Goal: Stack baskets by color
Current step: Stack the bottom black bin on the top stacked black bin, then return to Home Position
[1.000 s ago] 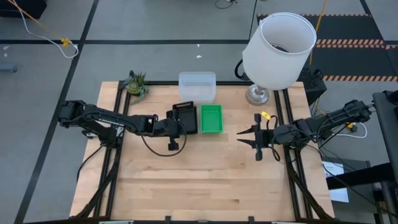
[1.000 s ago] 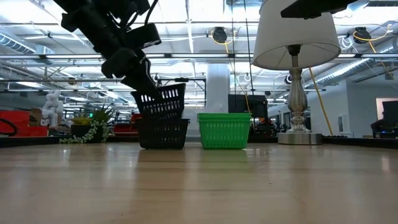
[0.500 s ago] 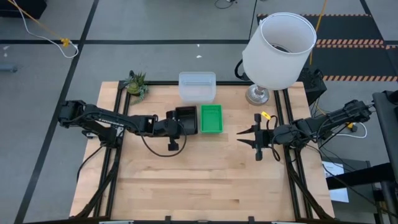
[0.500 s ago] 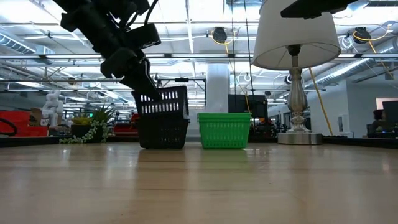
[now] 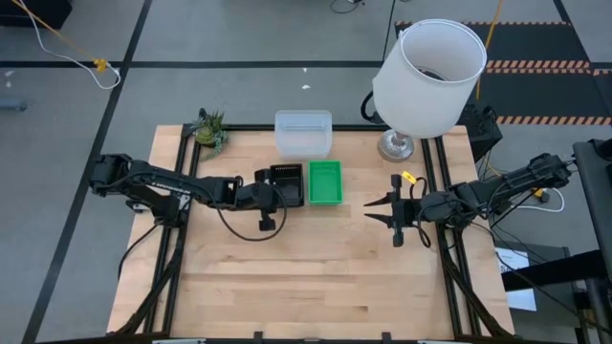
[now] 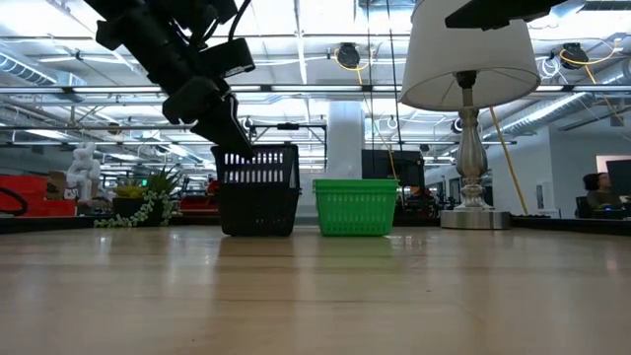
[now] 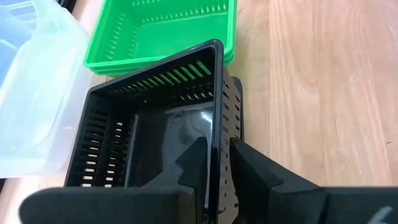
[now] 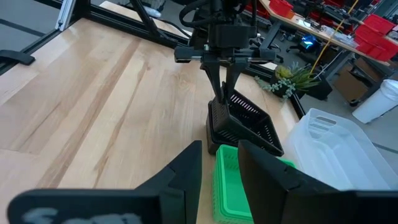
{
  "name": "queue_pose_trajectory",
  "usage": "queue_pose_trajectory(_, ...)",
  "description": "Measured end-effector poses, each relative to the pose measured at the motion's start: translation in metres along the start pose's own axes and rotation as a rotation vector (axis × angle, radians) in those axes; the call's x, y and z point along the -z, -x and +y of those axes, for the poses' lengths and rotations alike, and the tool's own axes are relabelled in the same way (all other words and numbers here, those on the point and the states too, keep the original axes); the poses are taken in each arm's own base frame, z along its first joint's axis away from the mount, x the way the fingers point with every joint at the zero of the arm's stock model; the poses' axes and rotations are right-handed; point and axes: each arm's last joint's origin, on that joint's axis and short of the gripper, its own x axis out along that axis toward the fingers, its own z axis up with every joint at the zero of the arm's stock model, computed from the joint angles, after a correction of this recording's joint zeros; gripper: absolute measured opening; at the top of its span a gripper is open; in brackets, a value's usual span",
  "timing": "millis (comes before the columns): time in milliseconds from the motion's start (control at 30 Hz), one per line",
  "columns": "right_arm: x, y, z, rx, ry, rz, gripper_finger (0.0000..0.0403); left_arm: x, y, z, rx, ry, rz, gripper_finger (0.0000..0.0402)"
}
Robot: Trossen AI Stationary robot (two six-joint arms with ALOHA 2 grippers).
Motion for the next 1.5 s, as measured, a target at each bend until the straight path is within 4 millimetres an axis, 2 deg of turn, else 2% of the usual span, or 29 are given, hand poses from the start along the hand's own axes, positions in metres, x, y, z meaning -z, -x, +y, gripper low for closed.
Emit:
queue_pose_trajectory(633, 0.0, 0.0, 0.0, 0.0, 0.0, 0.0, 0.0098, 0.001, -0.003, 0.004, -0.051, 0.066, 0.014, 0.0072)
queue_pose_trajectory(1000, 0.0, 0.0, 0.0, -0.001, 0.001, 0.0, 0.0098, 0.001, -0.01, 0.001, 0.001, 0.09, 0.012, 0.0072)
queue_pose_trajectory(1267, 0.0, 0.0, 0.0, 0.0, 0.002, -0.002, 0.0098, -0.007, 0.007, 0.006, -0.002, 0.115, -0.056, 0.0072)
queue_pose_trajectory(1500, -0.001, 0.001, -0.001, 0.001, 0.004, -0.007, 0.0097, -0.015, 0.033, 0.013, -0.028, 0.12, -0.151, 0.0072)
